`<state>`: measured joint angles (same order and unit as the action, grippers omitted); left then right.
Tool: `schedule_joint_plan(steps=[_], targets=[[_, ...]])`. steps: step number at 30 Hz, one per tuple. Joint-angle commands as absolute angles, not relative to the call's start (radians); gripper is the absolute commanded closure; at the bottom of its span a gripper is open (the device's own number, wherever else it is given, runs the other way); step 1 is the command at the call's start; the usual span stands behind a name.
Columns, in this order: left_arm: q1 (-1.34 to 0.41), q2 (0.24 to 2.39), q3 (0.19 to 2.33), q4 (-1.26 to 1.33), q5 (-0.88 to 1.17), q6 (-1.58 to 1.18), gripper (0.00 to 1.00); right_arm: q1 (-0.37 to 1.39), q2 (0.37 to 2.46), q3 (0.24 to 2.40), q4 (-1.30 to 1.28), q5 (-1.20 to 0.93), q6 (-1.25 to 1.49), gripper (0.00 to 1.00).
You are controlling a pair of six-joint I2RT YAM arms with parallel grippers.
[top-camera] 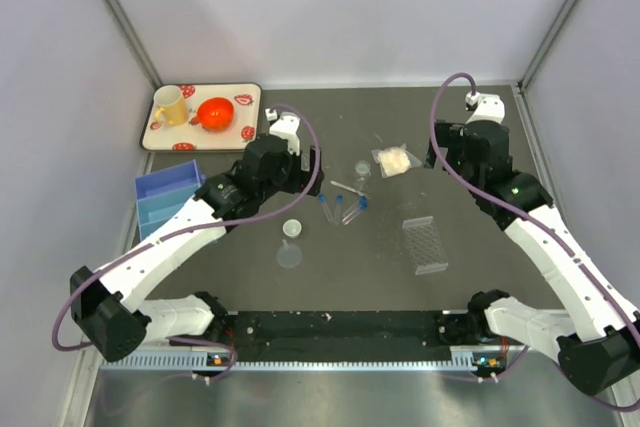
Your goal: Organize the chemistry lab equipment
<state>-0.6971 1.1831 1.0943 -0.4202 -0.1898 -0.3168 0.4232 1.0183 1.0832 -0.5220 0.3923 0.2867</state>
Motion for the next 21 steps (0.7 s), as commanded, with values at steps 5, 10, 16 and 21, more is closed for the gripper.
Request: schedule_joint_plan(steps=[5, 10, 16, 21], targets=[[-0.71, 1.318, 1.118, -0.448, -0.233, -0.521, 0.1, 0.426, 1.012, 1.111, -0.549, 0.391, 0.313, 0.01], [-0.71, 1.425, 1.138, -0.495, -0.278, -0.653, 0.11, 0.426, 1.009, 1.086, -0.545, 0.353, 0.313, 0.01], [-0.71, 1.615, 1.238, -0.581, -0.293, -0.811, 0.21, 0.426, 1.02, 1.051, -0.535, 0.296, 0.318, 0.01], [-0.722, 1.704, 1.281, -0.591, -0.299, -0.91, 0.25, 0.426, 1.012, 1.013, -0.526, 0.267, 0.322, 0.02]])
